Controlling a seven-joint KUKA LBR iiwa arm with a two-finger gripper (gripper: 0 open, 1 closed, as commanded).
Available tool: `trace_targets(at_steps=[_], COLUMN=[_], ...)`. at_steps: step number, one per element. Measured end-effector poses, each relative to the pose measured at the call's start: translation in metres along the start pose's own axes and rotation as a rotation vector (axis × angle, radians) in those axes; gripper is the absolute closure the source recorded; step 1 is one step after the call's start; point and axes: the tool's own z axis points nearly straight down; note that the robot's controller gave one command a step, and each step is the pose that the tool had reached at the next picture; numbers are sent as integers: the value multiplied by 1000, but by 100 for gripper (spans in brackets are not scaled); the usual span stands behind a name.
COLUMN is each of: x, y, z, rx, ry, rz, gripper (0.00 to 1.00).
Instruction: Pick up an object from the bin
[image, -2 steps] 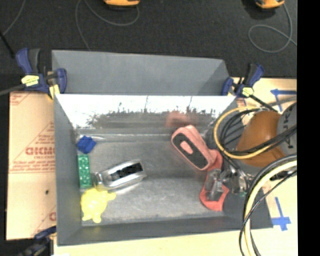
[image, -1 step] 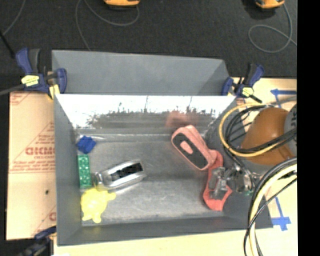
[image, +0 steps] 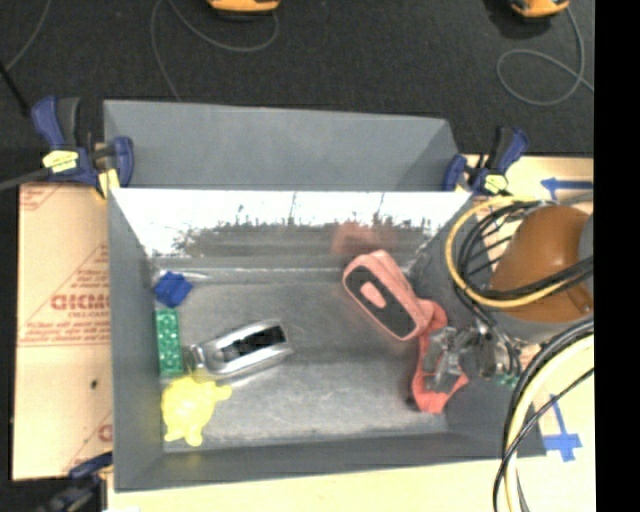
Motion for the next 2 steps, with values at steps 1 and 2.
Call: trace_targets(at_steps=[1, 2], x=[7, 14], y=[-5, -2], z=[-9, -35], rx=[0, 1], ry=[2, -4], rz=[56, 62], gripper=[100, 100])
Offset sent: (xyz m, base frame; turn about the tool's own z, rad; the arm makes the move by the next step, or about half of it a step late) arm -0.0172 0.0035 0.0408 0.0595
